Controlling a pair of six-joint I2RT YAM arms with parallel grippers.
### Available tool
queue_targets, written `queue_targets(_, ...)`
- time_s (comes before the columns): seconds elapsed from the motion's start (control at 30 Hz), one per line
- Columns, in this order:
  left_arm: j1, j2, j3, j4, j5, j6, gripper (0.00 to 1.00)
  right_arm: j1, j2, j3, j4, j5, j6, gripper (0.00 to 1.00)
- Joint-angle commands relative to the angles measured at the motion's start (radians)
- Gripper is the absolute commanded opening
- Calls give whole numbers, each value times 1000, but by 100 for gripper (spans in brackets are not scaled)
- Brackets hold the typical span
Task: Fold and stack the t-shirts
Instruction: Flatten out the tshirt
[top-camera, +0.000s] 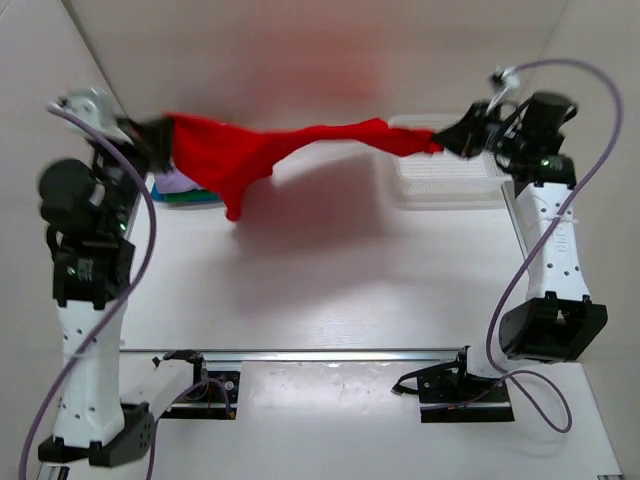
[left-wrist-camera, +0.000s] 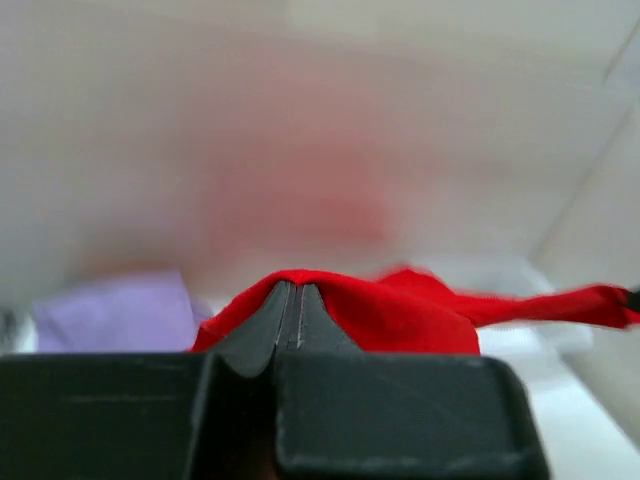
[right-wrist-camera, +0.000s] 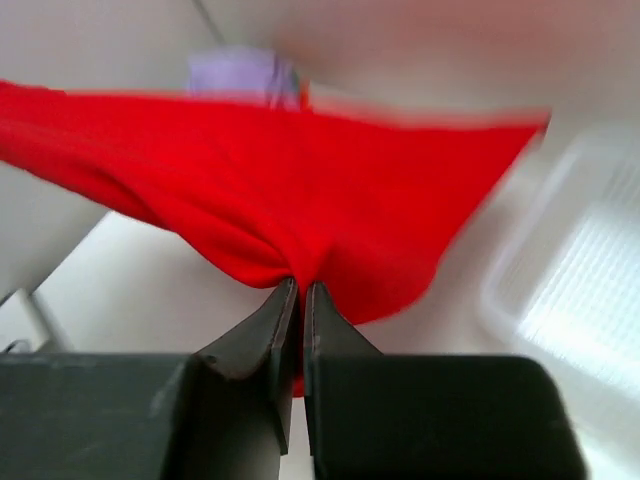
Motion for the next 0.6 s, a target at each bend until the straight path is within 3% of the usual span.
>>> queue_targets(0.0, -47, -93, -276, -60, 11, -31, 0, 9, -42, -282, -111, -17, -63, 0)
queue_targets(0.27, -153, -441, -862, -213, 158, -132, 0, 63, -337, -817, -235, 179, -42, 0)
queue_targets(0.37, -185, -527, -1011, -279, 236, -181, 0, 77, -402, -937, -336, 248, -42, 0)
queue_targets(0.57, -193, -683, -1129, -439, 299, -219, 0, 95, -472, -1072, -485, 342, -51, 0)
